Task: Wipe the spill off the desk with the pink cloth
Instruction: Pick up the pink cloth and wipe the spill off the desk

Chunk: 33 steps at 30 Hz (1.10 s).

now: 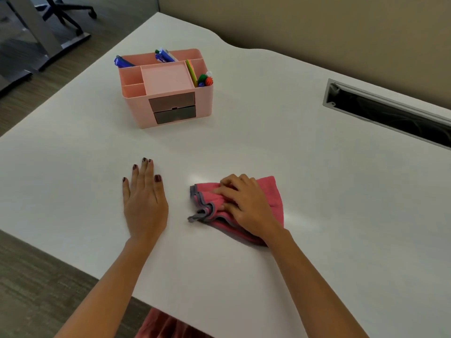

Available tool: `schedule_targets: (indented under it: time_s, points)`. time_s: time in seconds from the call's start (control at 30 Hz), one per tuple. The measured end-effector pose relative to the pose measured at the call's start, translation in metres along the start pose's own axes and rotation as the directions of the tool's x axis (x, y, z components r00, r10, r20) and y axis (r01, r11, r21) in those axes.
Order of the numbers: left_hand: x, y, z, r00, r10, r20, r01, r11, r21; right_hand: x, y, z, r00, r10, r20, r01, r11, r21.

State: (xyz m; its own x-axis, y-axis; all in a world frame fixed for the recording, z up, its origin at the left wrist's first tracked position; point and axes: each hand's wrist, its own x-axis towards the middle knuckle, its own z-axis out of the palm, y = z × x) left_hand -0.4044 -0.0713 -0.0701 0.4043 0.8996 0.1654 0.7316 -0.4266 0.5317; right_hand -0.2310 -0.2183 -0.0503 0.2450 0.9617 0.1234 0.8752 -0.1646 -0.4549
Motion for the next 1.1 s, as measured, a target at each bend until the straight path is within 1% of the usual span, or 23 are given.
schedule_targets:
  time_s: [0.07,0.1,0.13,0.17,0.2,0.27,0.33,0.4,0.43,0.47,0.5,0.53,0.57,0.63,0.73,0.8,0.83,0.9,0.97,1.03,1.1]
  points:
    - [-0.001,0.0,0.001,1.0,0.017,0.015,-0.018,0.997,0.074,-0.012,0.017,-0.011,0.988,0.114,-0.101,-0.12,0.991,-0.058]
    - [-0.001,0.0,0.001,1.0,0.02,0.022,-0.022,0.994,0.103,-0.016,0.027,-0.017,0.969,0.18,-0.168,-0.196,0.977,-0.085]
    - [-0.001,0.001,0.002,0.999,0.023,0.029,-0.027,0.992,0.126,-0.021,0.038,-0.023,0.936,0.257,-0.24,-0.288,0.952,-0.102]
    - [-0.001,0.001,0.002,0.999,0.027,0.036,-0.031,0.989,0.143,-0.026,0.049,-0.029,0.886,0.342,-0.312,-0.391,0.914,-0.107]
    - [-0.001,0.001,0.002,0.999,0.029,0.041,-0.035,0.987,0.156,-0.031,0.058,-0.034,0.818,0.432,-0.38,-0.499,0.861,-0.097]
    - [-0.001,0.001,0.002,0.998,0.032,0.051,-0.04,0.985,0.169,-0.041,0.074,-0.04,0.636,0.598,-0.487,-0.7,0.713,-0.039]
    - [-0.002,0.001,0.002,0.998,0.032,0.058,-0.042,0.983,0.179,-0.048,0.08,-0.042,0.461,0.698,-0.548,-0.818,0.574,0.042]
    - [-0.002,0.002,0.002,0.997,0.035,0.062,-0.047,0.981,0.189,-0.048,0.074,-0.039,0.343,0.748,-0.568,-0.861,0.492,0.127]
    - [-0.002,0.003,0.001,0.997,0.034,0.063,-0.046,0.98,0.194,-0.046,0.067,-0.035,0.3,0.765,-0.57,-0.872,0.462,0.16]
    - [-0.002,0.004,0.001,0.997,0.033,0.065,-0.046,0.979,0.198,-0.043,0.056,-0.03,0.274,0.775,-0.57,-0.878,0.443,0.181]
    - [-0.002,0.004,0.001,0.997,0.032,0.066,-0.045,0.978,0.203,-0.04,0.044,-0.025,0.276,0.776,-0.568,-0.875,0.447,0.185]
    - [-0.002,0.004,0.001,0.997,0.032,0.067,-0.045,0.977,0.209,-0.036,0.03,-0.018,0.313,0.764,-0.564,-0.862,0.478,0.169]
    - [-0.002,0.005,0.001,0.997,0.032,0.068,-0.046,0.976,0.215,-0.032,0.015,-0.01,0.379,0.74,-0.555,-0.837,0.53,0.136]
    - [-0.002,0.005,0.002,0.997,0.029,0.072,-0.045,0.974,0.223,-0.024,-0.016,0.007,0.539,0.668,-0.514,-0.757,0.651,0.053]
    - [-0.002,0.005,0.003,0.997,0.024,0.076,-0.041,0.972,0.231,-0.014,-0.048,0.028,0.763,0.496,-0.413,-0.556,0.831,-0.029]
    - [-0.002,0.004,0.003,0.997,0.021,0.075,-0.038,0.972,0.231,-0.012,-0.05,0.03,0.882,0.351,-0.315,-0.378,0.925,-0.028]
    - [-0.001,0.004,0.003,0.997,0.022,0.075,-0.039,0.972,0.234,-0.013,-0.045,0.028,0.918,0.296,-0.265,-0.308,0.952,-0.003]
    - [-0.001,0.003,0.003,0.997,0.024,0.08,-0.043,0.971,0.237,-0.017,-0.027,0.017,0.95,0.239,-0.201,-0.238,0.971,0.028]
    - [-0.002,0.002,0.003,0.996,0.027,0.085,-0.046,0.971,0.233,-0.022,-0.004,0.004,0.933,0.279,-0.229,-0.283,0.959,0.013]
    - [-0.002,0.002,0.002,0.996,0.026,0.084,-0.045,0.973,0.228,-0.029,0.023,-0.011,0.868,0.387,-0.311,-0.408,0.913,-0.002]
    - [-0.003,0.003,0.002,0.996,0.024,0.086,-0.043,0.973,0.227,-0.04,0.05,-0.026,0.764,0.514,-0.389,-0.555,0.832,0.009]
